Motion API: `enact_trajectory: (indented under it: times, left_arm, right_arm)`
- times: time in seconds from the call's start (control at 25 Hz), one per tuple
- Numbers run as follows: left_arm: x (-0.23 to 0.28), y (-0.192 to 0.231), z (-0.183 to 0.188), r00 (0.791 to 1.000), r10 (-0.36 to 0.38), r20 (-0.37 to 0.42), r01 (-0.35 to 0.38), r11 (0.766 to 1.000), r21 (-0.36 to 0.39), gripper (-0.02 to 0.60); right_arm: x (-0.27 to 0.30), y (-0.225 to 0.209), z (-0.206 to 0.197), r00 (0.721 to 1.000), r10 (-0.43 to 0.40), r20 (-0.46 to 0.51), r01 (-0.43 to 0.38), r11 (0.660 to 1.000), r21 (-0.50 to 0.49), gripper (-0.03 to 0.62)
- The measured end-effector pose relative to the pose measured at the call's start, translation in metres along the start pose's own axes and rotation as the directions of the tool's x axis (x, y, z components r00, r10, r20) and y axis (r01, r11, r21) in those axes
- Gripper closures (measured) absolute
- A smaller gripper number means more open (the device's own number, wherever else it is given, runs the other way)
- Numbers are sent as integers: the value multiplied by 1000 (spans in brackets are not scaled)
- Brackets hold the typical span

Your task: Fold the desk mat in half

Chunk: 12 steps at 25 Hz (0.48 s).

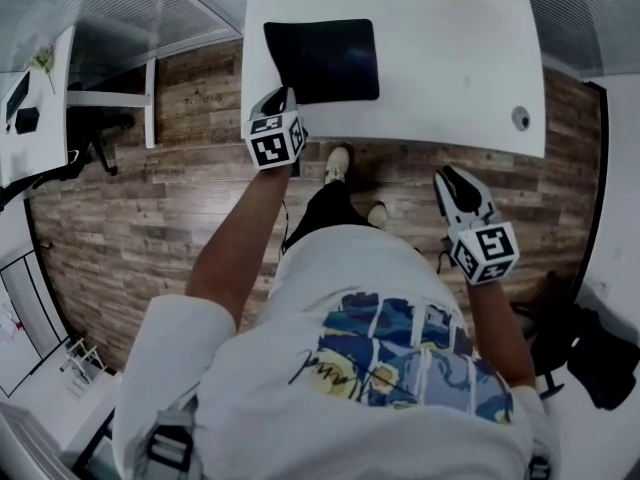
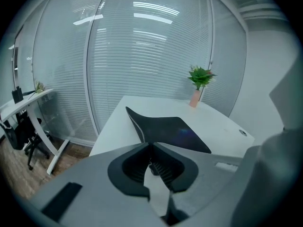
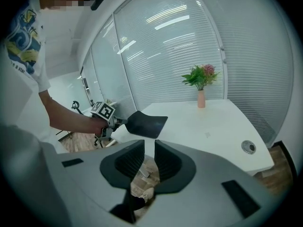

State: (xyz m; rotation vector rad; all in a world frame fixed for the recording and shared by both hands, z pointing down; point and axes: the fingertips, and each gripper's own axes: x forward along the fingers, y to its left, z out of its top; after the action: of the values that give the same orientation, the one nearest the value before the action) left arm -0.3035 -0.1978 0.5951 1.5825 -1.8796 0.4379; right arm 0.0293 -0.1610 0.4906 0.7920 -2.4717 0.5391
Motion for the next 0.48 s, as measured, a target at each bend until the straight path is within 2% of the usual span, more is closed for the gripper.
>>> enact_trajectory:
  times: [0.48]
  left_arm:
    - [4, -61, 11, 997, -72, 10, 71, 994, 83, 557]
  right_arm:
    - [-40, -14, -16, 997, -69, 21, 68, 997, 35, 528]
